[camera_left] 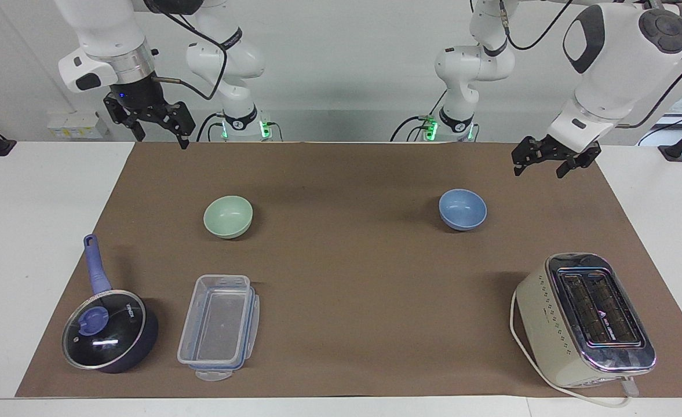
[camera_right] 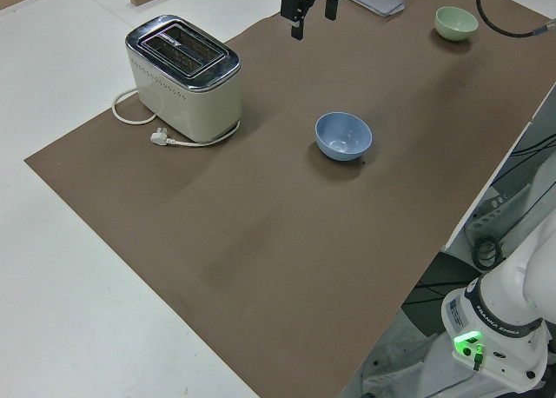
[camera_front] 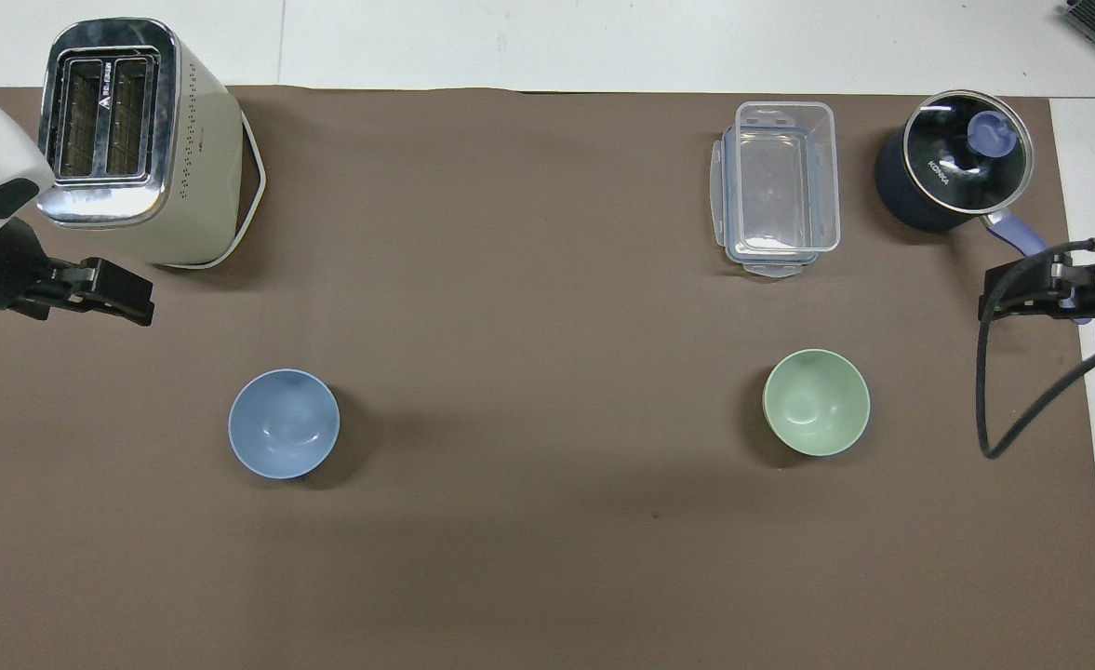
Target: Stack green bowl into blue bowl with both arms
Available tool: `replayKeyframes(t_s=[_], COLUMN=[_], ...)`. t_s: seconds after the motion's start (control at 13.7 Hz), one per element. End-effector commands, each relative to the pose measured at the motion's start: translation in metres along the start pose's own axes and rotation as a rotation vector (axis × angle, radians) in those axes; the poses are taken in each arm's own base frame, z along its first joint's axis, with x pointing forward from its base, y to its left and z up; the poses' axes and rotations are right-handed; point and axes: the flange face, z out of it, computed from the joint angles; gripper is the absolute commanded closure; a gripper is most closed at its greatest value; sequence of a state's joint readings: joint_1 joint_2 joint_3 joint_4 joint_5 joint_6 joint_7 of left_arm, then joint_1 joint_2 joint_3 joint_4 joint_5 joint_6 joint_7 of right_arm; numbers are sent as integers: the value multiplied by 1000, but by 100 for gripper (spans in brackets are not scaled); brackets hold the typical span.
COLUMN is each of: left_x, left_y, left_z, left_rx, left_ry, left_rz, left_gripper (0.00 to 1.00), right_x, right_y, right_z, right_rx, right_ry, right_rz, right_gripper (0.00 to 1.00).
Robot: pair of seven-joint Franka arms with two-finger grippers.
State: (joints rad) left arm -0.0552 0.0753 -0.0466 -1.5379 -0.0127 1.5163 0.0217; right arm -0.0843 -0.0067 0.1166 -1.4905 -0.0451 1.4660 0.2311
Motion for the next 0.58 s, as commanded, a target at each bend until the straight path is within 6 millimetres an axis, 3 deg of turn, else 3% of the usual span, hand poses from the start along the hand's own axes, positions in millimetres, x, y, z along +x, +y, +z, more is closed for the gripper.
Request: replayKeyframes(t_s=[0.0,0.51], left_x=[-1,0], left_y=[-6,-6], left_z=[-3,-4], left_rx=[9,9], left_ry=[-21,-11], left_rz=[2,-3], left_gripper=[0,0], right_x=[-5,-4], right_y=[2,3], right_z=[-2,-2], right_rx=[24,24], right_ry=[3,3], right_rz=[10,13], right_gripper=[0,0])
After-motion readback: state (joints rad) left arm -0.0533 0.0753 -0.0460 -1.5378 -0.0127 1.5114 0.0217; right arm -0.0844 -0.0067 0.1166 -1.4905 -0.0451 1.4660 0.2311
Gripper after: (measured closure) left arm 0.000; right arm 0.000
